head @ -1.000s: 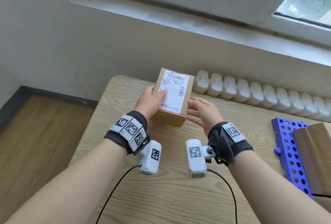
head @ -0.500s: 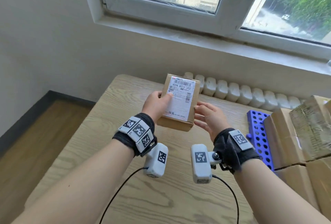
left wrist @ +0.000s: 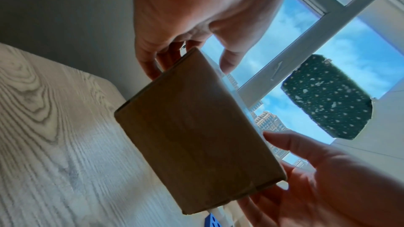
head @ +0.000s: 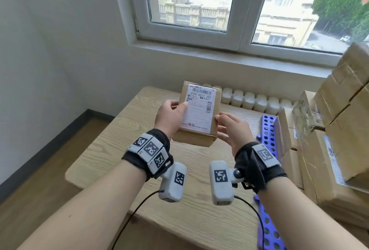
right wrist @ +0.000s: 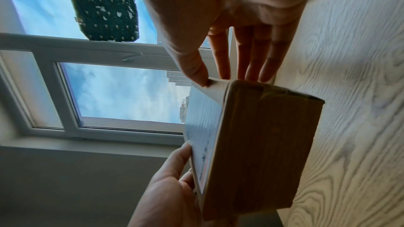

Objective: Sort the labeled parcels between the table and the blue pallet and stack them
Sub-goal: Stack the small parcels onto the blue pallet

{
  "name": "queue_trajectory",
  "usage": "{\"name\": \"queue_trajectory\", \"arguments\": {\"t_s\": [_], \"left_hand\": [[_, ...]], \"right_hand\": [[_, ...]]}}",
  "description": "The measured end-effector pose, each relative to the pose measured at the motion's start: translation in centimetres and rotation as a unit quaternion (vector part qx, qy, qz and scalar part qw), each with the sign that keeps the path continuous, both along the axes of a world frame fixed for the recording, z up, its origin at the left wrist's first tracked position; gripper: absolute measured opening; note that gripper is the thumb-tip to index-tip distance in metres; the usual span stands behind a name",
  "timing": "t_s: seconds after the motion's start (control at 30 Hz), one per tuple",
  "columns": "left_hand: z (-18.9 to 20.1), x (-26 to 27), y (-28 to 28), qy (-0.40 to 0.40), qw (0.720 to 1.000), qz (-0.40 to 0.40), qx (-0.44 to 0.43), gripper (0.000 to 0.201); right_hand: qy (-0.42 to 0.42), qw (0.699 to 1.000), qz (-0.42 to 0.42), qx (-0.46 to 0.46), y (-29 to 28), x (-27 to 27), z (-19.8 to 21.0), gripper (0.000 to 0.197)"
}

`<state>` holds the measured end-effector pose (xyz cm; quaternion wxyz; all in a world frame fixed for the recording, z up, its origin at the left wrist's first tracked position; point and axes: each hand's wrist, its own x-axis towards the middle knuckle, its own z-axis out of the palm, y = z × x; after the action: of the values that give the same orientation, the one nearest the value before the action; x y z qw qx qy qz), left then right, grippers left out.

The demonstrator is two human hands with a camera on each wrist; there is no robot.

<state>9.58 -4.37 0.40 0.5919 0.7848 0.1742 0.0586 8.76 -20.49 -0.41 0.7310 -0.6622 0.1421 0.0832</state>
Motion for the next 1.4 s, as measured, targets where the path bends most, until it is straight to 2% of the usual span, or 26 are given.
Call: {"name": "queue_trajectory", "arguments": {"t_s": [0.17,0.47,0.73,0.83,0.97,1.1,1.4], "left_hand": [[1.6,-4.1,-1.3,-0.057,0.998,-0.004,-0.011,0.029],[4.4,-11.5,-3.7,-0.124,0.99,-0.014,-0.067,0.033],[10.5,-14.7,-9.8,-0.202,0.968,-0.072,-0.129,0.013],[12.8,-15.4,-13.4,-0.228,0.96,-0.093,-0.135,0.01],[15.2,-16.2,-19.1,-0.261,0.943,-0.122,-0.164,0.027],[16.9,-16.9,-26.6,-0.28,0.934,-0.133,-0.177,0.015],[19.0,-18.5,-44.6,-0.288,0.925,-0.184,-0.167,0.019]], "right_hand": [[-0.043,0.999,-0.02,0.017,-1.1,-3.8,1.9,0.011],[-0.108,0.994,-0.021,0.003,-4.2,-11.6,5.7,0.013],[-0.187,0.98,-0.069,-0.004,-10.2,-16.1,10.6,0.012],[-0.233,0.968,-0.094,-0.014,-13.4,-17.0,12.8,0.013],[-0.278,0.951,-0.129,-0.032,-18.8,-18.0,15.2,0.011],[-0.306,0.938,-0.159,-0.045,-25.9,-19.1,17.0,0.023],[-0.331,0.917,-0.215,-0.064,-43.3,-21.8,18.7,0.017]]}}
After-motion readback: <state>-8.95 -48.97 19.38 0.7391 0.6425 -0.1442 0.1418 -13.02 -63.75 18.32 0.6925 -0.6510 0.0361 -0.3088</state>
